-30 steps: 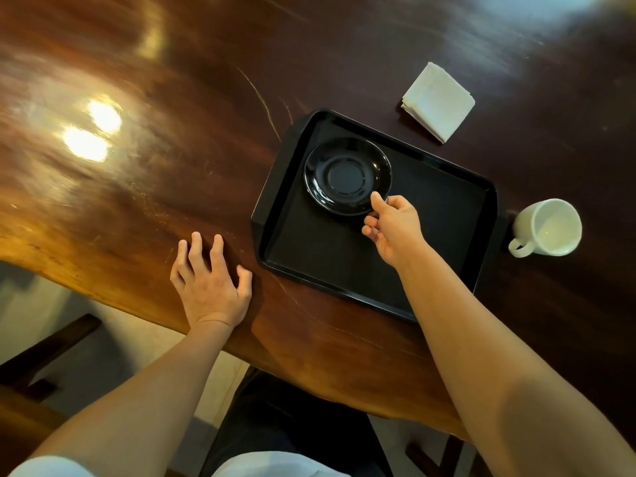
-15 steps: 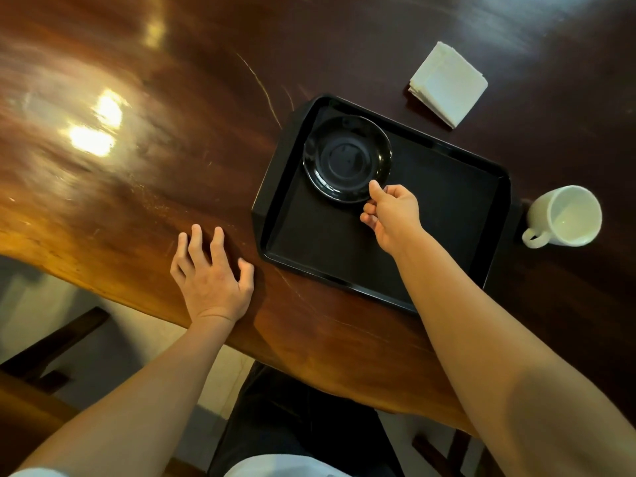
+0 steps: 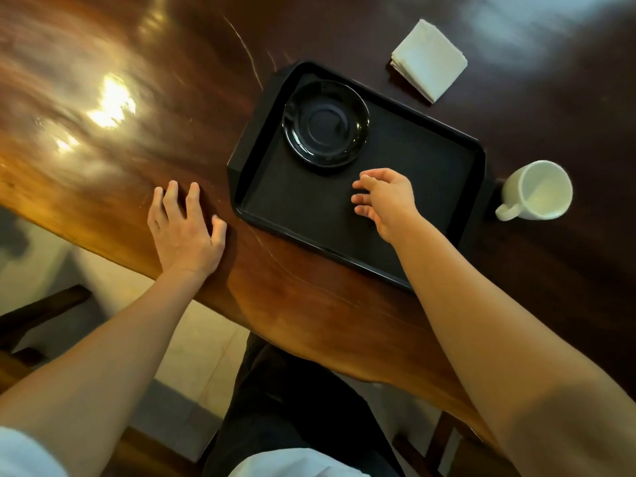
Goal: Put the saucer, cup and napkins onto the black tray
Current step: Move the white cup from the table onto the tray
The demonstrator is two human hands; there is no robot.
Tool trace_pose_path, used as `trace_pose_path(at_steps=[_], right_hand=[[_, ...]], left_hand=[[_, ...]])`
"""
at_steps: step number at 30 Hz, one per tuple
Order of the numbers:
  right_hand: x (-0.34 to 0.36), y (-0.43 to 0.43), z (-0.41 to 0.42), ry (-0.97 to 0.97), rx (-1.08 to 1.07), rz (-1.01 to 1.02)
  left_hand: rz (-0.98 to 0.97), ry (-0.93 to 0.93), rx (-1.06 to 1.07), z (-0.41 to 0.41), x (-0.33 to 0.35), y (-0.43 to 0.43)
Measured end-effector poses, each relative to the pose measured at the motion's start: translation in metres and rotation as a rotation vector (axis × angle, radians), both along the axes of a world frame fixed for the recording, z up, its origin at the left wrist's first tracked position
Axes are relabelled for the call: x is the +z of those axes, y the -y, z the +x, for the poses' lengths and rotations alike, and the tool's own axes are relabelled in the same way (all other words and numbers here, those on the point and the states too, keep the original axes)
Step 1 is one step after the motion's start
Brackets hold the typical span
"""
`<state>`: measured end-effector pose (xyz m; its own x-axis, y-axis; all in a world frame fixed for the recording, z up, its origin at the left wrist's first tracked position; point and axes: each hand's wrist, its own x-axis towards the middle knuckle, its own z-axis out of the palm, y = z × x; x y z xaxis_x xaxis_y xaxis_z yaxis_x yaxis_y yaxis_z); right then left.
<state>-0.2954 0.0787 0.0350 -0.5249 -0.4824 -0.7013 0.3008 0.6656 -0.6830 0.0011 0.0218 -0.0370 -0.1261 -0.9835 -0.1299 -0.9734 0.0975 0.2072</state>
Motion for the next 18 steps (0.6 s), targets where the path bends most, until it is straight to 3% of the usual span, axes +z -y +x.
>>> trace_pose_path(at_steps=[8,18], right_hand=[[0.014,-0.073,-0.023,-0.057,-0.015,0.027],[0.036,-0.149,-0.081,-0.085,-0.26,0.026]], left_hand=[[0.079,0.025,0.055,-0.032,0.003,-0.068],[0.184,0.089,0.016,-0.084,0.014,-0.135]])
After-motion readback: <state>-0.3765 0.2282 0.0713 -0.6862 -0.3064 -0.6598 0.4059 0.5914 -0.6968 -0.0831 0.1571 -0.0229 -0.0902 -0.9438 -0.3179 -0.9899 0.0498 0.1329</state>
